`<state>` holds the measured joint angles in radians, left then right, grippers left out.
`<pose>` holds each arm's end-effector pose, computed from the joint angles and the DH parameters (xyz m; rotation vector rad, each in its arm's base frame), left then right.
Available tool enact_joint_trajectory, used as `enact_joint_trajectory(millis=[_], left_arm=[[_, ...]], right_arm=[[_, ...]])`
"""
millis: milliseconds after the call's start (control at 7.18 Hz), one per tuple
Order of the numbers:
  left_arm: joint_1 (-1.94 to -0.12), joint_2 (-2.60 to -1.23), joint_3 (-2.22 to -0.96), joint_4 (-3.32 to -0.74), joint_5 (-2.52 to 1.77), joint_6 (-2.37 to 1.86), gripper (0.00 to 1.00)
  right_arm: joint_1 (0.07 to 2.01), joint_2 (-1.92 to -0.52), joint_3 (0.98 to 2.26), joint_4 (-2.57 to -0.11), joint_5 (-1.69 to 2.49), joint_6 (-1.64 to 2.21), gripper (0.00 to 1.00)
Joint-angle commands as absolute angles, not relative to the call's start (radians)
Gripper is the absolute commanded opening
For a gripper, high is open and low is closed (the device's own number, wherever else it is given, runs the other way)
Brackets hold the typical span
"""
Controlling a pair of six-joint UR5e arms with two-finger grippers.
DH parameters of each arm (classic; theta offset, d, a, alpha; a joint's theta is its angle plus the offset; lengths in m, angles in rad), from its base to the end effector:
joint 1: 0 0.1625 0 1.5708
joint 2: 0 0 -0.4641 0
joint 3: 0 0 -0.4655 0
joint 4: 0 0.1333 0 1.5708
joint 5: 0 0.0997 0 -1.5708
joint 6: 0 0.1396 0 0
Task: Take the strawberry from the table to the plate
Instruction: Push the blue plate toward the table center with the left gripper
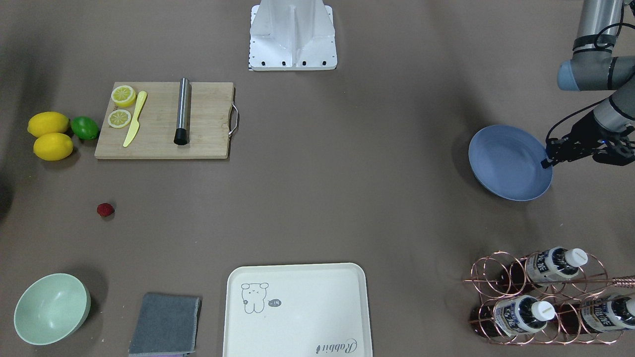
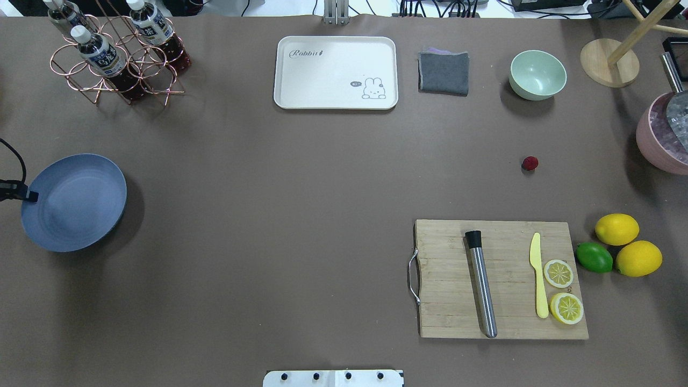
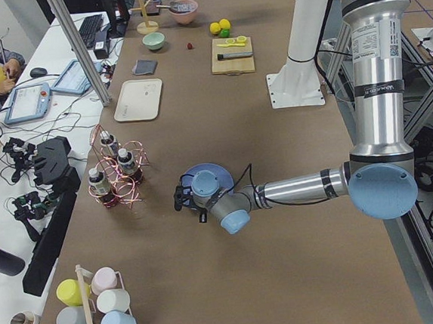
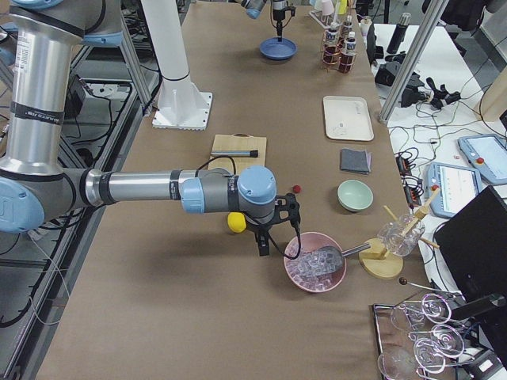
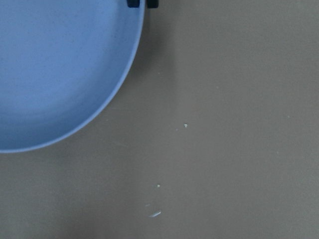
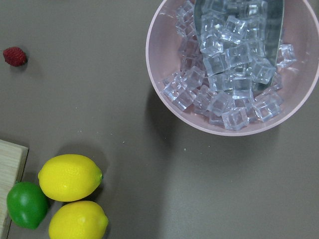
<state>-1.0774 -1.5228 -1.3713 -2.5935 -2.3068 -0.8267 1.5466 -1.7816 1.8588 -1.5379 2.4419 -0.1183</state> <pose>0.2364 -0.5231 0.7442 0.1553 1.0009 -0.0192 0.0150 -0.4765 0.6588 0.1441 -0.8656 -0.1812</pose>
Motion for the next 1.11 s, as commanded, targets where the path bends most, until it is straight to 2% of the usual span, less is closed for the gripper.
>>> enact_joint_trajectory(millis=[0, 418, 557, 975], left_arm=[[-1.069, -1.546, -1.484, -2.585, -2.361, -1.025, 0.0], [-0.843, -1.75, -1.525, -2.579, -2.213, -1.36, 0.0], [-0.78, -1.816, -1.532, -2.506, -2.124, -1.399, 0.0], [-0.636, -1.994, -1.549, -2.367, -1.989, -1.527, 0.0]], right_arm=[[1.517, -1.737, 1.852, -1.532, 2.439, -0.115, 1.0], [1.328, -1.597, 1.845, -1.532, 2.393, 0.238, 1.0], [1.254, -1.542, 1.841, -1.532, 2.357, 0.352, 1.0], [1.1, -1.395, 1.703, -1.475, 2.259, 0.488, 0.98]])
